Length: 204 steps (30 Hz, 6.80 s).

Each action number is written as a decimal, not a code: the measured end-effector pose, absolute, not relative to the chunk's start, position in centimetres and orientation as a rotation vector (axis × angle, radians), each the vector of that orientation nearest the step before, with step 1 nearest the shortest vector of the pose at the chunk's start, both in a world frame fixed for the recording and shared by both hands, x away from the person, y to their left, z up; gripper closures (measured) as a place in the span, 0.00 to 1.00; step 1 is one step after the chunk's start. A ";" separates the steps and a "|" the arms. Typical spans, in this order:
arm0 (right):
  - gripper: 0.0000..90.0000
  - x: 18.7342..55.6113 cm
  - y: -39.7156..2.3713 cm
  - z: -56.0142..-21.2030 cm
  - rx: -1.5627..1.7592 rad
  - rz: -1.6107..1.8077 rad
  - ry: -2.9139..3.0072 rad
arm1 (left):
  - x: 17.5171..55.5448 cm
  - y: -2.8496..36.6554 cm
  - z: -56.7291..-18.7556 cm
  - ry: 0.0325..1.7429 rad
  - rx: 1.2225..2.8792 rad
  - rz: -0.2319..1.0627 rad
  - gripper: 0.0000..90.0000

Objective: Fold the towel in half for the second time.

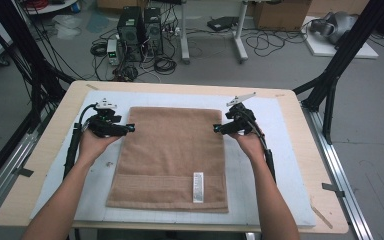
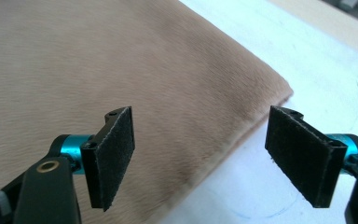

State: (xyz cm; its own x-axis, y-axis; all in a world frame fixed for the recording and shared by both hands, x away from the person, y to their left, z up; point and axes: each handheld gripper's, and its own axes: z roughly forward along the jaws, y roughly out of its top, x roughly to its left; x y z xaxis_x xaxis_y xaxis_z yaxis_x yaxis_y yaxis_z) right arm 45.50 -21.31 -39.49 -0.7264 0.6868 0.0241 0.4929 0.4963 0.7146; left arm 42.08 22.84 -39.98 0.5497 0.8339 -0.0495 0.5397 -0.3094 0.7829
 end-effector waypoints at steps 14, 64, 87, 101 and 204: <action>0.46 47.3 -21.5 -43.0 1.191 0.986 2.438 | 44.5 24.0 -43.2 1.287 1.940 0.403 0.49; 0.91 38.6 -22.8 -37.8 0.871 1.296 2.679 | 34.3 25.4 -40.0 0.964 1.942 0.334 0.92; 0.49 36.5 -24.4 -38.7 0.967 1.291 2.592 | 31.3 27.0 -40.6 0.971 1.965 0.312 0.64; 0.41 40.8 -22.0 -39.7 1.031 1.169 2.546 | 37.9 23.9 -40.5 1.084 2.010 0.384 0.52; 0.62 41.1 -23.6 -37.4 0.865 1.140 2.605 | 37.6 22.9 -39.3 0.996 1.957 0.396 0.66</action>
